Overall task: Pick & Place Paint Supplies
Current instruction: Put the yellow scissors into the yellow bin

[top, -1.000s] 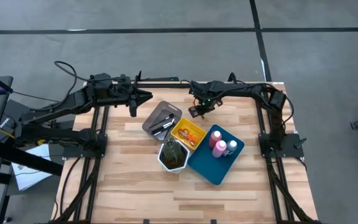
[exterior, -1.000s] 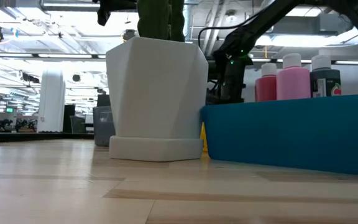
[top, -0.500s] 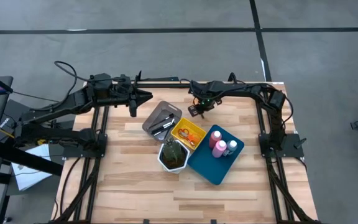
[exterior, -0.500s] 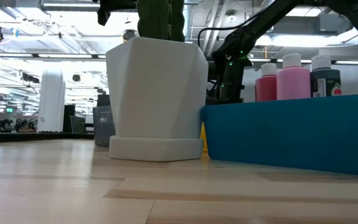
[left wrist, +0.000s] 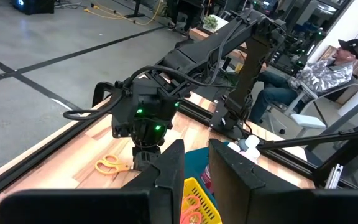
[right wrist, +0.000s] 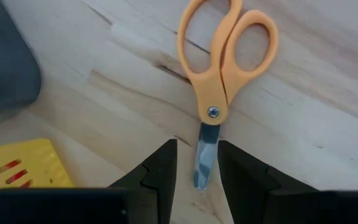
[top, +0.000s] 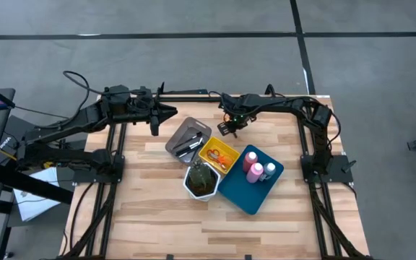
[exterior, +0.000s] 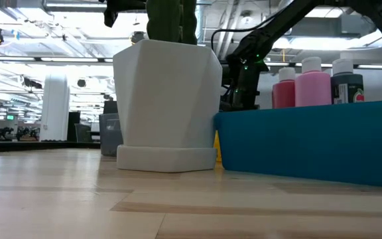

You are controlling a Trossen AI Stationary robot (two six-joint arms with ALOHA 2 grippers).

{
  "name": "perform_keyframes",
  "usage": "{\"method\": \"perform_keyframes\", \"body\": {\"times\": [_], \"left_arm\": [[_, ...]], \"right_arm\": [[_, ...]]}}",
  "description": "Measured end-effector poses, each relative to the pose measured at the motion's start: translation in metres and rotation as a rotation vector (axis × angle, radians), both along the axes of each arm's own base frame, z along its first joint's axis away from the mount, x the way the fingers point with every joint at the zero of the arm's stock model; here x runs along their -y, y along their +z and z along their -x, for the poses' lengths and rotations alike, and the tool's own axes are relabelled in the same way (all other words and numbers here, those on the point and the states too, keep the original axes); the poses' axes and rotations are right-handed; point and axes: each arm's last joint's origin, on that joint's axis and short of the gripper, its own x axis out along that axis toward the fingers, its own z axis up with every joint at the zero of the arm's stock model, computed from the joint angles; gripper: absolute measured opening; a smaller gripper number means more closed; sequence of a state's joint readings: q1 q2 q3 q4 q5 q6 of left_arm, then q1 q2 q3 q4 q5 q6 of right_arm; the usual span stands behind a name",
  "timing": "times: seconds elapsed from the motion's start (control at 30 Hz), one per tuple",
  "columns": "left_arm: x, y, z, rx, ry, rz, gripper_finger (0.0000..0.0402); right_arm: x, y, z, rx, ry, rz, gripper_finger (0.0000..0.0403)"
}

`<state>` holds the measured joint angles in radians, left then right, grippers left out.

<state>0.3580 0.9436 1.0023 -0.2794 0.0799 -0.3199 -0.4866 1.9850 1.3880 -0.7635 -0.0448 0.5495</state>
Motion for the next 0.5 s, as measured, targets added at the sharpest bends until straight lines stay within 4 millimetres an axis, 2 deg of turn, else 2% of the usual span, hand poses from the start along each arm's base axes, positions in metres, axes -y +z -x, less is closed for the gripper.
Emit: {"method": "perform_keyframes", "body": {"times": [0.1, 0.3, 0.5], "left_arm": [[0.0, 0.0, 0.0, 0.0, 0.0, 0.0, 0.0067], [0.0, 0.0, 0.0, 0.001, 0.0, 0.0, 0.0067], [0.0, 0.001, 0.0, 0.006, -0.002, -0.002, 0.0067]], "right_arm": [[0.0, 0.0, 0.0, 0.001, -0.008, -0.001, 0.0113], [0.0, -0.023, -0.002, -0.057, -0.017, -0.036, 0.0113], [-0.001, -0.03, -0.005, -0.082, -0.017, -0.05, 0.0113]]}}
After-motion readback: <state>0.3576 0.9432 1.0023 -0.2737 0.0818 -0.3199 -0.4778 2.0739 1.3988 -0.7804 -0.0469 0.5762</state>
